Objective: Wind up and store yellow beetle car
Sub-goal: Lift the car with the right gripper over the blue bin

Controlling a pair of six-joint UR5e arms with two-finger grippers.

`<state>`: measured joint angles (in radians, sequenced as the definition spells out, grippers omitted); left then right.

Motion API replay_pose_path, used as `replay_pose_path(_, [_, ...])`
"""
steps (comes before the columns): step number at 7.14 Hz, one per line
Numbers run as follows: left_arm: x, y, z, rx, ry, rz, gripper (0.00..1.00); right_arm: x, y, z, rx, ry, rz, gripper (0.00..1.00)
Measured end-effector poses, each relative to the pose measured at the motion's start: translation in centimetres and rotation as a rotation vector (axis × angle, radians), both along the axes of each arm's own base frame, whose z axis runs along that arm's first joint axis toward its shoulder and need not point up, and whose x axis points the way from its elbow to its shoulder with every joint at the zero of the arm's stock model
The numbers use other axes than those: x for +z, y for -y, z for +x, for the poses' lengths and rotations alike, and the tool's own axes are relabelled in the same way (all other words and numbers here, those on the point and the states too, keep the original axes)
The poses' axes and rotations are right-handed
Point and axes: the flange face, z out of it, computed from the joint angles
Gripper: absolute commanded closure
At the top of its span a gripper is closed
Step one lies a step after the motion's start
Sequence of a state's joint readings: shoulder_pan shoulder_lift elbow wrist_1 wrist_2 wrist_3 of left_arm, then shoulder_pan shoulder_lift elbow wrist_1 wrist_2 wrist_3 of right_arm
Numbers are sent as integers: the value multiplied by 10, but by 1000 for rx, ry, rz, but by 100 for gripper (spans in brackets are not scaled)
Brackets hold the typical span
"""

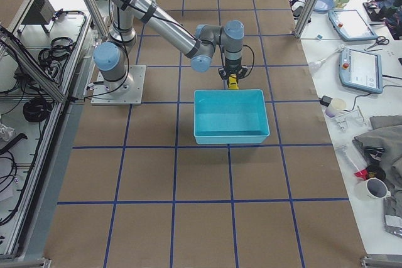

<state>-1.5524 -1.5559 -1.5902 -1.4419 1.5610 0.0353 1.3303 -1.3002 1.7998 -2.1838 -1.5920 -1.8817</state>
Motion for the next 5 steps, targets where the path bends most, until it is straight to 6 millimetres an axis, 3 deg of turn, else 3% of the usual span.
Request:
replay_pose_path(1, [0,0,0,-2,1,0,0,21,6,-14,-8,-3,8,100])
replay_pose_path(2, [0,0,0,-3,1,-1,0,31,7,-42,-31,-6,9,100])
replay_pose_path(5, [1,0,0,-4,2,-2,0,19,-8,-162,-80,-35,35,100])
